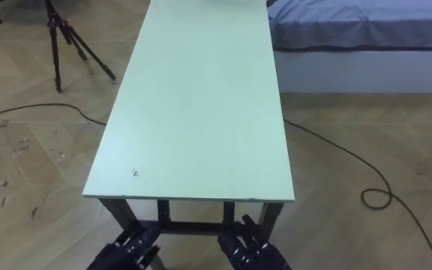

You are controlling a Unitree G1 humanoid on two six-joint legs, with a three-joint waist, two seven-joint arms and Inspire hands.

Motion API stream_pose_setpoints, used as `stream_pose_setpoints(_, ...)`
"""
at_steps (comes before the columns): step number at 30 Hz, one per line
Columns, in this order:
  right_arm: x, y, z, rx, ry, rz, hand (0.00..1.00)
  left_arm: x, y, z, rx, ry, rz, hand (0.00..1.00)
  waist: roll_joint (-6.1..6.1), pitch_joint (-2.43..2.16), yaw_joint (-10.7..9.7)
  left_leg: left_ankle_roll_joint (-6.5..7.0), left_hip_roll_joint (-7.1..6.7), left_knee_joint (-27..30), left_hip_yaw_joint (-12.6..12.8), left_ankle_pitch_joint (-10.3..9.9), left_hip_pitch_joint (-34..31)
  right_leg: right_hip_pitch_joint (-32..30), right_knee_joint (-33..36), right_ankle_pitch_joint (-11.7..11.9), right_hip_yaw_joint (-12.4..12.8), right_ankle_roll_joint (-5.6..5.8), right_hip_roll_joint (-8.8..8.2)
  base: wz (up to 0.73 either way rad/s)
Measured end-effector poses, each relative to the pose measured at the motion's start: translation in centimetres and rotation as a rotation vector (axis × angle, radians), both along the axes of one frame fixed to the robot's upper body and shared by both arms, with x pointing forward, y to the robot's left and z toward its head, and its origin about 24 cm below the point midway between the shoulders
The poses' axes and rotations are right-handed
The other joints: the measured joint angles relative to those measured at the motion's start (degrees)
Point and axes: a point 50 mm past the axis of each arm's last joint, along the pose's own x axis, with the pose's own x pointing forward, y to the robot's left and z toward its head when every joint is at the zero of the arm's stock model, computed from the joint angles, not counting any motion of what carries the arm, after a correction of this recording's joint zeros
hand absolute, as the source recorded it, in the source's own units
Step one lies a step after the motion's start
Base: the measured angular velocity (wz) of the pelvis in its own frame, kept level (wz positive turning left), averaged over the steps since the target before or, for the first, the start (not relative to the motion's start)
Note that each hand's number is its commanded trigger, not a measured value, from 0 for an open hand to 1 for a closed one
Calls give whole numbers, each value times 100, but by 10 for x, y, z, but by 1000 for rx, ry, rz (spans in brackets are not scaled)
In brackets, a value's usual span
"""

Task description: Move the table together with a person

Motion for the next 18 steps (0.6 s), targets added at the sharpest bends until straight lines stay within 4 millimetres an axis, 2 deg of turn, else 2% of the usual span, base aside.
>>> stream_pose_setpoints(2,6,9,6,51,-31,22,0,4,-9,11,-41,-45,-43,0,-3,2,-74,0,-8,18,1,0,-9,-10,14,-5,7,7,-10,0)
stream_pose_setpoints(7,14,19,21,89,-98,84,0,10,-24,29,-96,-117,-101,0,-28,7,-108,0,-10,17,3,0,-45,-79,57,-8,27,12,-11,-1)
stream_pose_setpoints(13,24,20,26,71,-130,137,0,11,-20,33,-98,-125,-117,0,-58,11,-231,1,-6,26,9,0,-117,-175,108,-9,38,11,-13,0)
stream_pose_setpoints(18,26,17,26,47,-129,160,0,11,-19,35,-75,-117,-128,0,-55,17,-244,1,0,26,-3,1,-91,-149,175,-8,36,10,-15,0)
